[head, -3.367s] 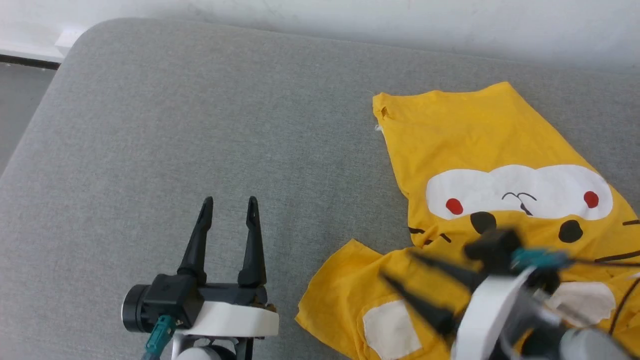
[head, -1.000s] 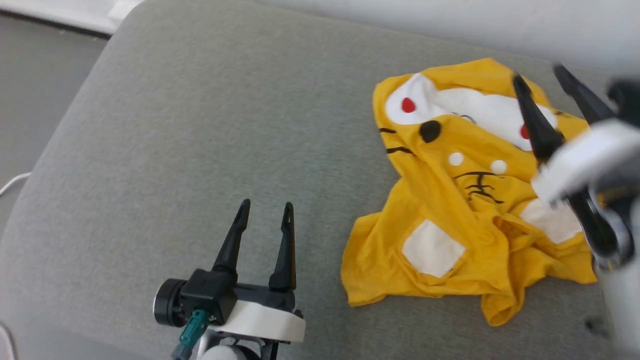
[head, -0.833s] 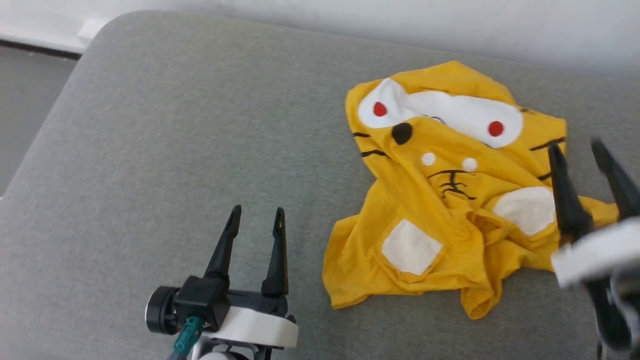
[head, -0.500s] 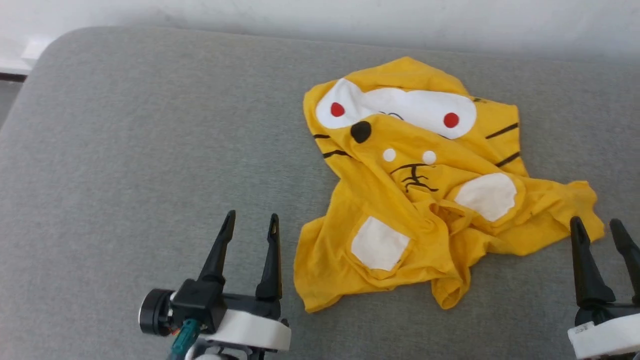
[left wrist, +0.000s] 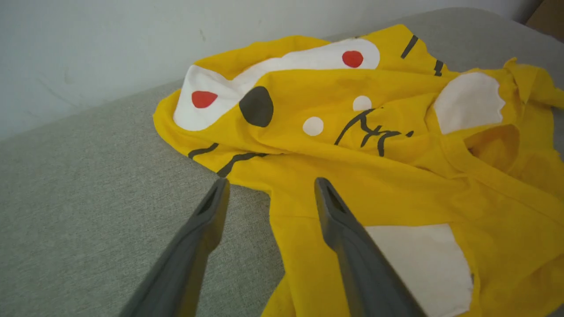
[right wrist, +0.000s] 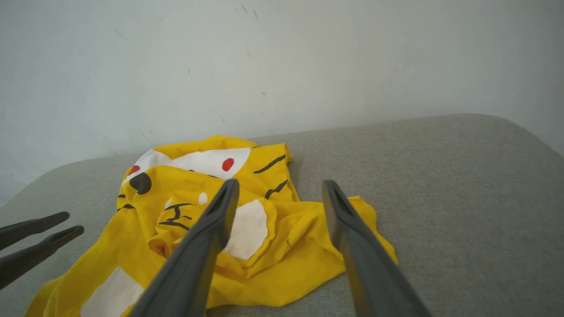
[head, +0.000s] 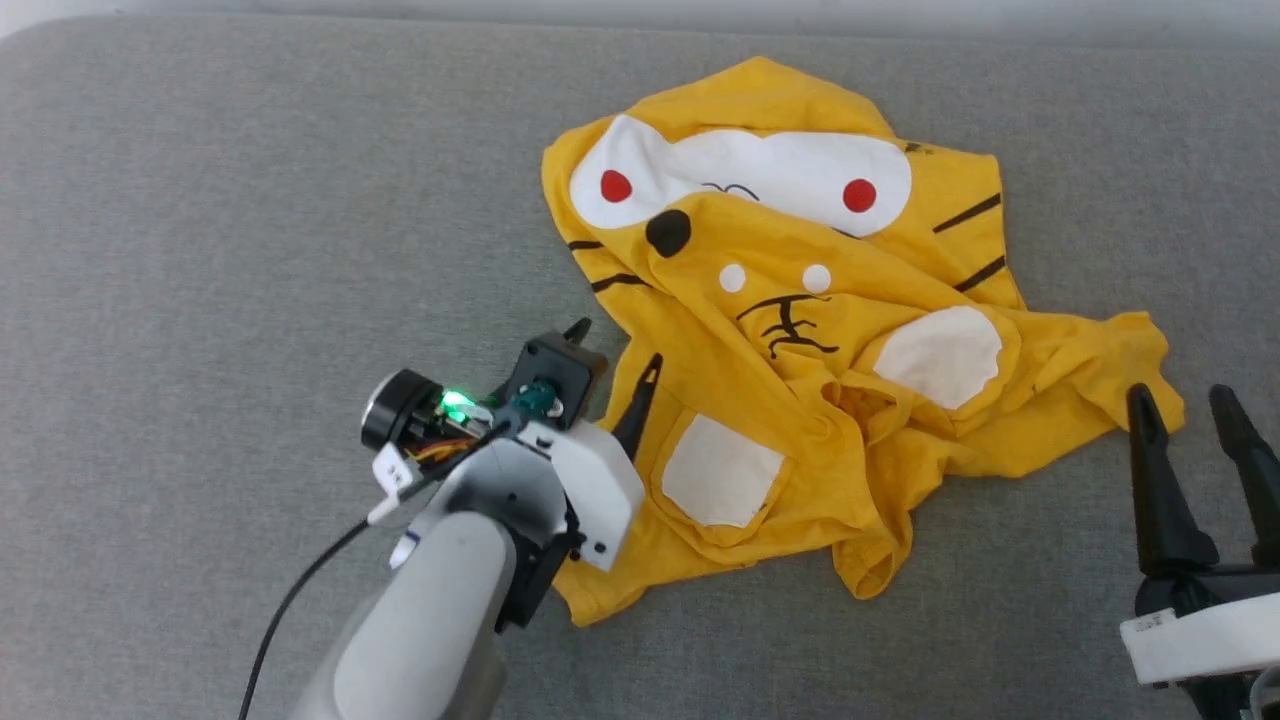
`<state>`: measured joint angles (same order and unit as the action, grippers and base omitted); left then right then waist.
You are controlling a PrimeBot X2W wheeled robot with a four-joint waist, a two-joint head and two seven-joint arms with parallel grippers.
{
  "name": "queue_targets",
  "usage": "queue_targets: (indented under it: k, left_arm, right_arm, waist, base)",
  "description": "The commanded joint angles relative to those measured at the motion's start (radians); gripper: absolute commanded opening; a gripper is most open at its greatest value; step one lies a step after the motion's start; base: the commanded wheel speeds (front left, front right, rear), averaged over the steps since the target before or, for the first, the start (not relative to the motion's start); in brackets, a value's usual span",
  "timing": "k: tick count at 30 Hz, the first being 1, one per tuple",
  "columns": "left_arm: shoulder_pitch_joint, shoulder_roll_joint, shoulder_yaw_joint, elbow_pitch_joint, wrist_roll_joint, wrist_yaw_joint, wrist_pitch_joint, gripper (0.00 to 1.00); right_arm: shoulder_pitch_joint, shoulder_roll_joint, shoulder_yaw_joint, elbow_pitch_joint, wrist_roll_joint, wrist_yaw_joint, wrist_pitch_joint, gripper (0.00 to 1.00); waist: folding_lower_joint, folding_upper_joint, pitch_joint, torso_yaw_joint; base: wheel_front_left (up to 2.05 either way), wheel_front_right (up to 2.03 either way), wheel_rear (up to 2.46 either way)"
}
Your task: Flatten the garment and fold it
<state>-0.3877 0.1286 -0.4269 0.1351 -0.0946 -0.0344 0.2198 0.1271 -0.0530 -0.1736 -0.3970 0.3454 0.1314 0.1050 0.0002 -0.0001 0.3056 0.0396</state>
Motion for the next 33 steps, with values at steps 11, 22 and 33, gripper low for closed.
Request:
queue_targets:
  k: [11, 22, 33]
  left_arm:
    - [-0.092, 0.0, -0.002, 0.208, -0.024, -0.015, 0.193, 0.0]
    - [-0.032, 0.061, 0.165, -0.004, -0.095, 0.106, 0.149, 0.0]
    - [0.085, 0.023, 0.182, -0.106, -0.113, 0.15, -0.08, 1.0]
  right_arm:
    - [-0.036, 0.003, 0.015, 0.033, 0.016, -0.001, -0.016, 1.0]
    - [-0.035, 0.003, 0.015, 0.043, 0.019, -0.001, -0.016, 1.0]
    - [-0.022, 0.003, 0.026, 0.05, 0.012, -0.001, 0.007, 1.0]
  waist:
    - [-0.0002, 0.0001, 0.043, -0.053]
    - [-0.0002, 0.0001, 0.022, -0.028]
    - [-0.0002, 0.0001, -0.001, 0.022]
  base:
    - [0.0, 0.0, 0.0]
    - [0.0, 0.0, 0.0]
    - [0.0, 0.0, 0.0]
